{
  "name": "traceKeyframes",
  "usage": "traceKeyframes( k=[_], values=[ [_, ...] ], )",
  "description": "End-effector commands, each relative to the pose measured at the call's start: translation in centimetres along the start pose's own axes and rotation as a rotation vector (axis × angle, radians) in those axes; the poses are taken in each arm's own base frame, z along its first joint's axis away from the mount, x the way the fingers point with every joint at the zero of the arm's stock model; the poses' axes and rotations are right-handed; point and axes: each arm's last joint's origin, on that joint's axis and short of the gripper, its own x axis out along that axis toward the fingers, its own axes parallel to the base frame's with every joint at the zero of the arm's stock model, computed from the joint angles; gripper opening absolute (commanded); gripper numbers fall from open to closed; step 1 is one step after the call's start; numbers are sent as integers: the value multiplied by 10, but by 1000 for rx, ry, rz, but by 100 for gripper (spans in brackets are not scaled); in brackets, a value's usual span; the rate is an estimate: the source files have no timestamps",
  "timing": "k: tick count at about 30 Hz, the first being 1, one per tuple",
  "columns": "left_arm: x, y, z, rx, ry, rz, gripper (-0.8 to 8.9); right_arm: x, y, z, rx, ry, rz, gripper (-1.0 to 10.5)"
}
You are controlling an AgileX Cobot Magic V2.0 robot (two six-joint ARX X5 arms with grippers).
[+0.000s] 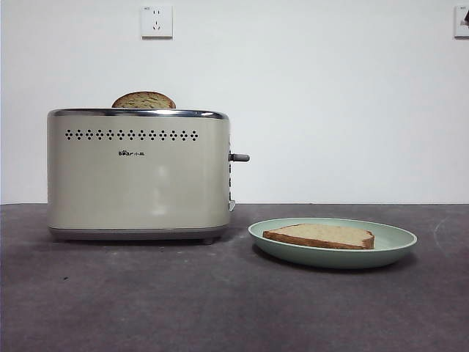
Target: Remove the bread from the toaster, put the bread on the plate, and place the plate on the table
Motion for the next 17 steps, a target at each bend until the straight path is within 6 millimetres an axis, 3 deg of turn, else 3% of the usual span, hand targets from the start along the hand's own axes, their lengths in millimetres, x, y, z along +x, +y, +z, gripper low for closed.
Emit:
traceKeyframes(
  k=[1, 6, 9, 12, 17],
  values=[
    [-19, 6, 2, 38, -39, 59, -4, 0, 0, 0, -8, -5, -2, 1],
    [-44, 9, -6, 84, -89, 187, -4, 0, 0, 0, -8, -5, -2, 1],
    [-52, 7, -24, 108, -143, 264, -4, 0, 0, 0, -8, -5, -2, 1],
    [-52, 4, -57, 125, -176, 347, -4, 0, 0, 0, -8, -5, -2, 2],
    [-43, -5, -131, 115, -144, 435, -4, 0, 0, 0, -8, -5, -2, 1]
  ],
)
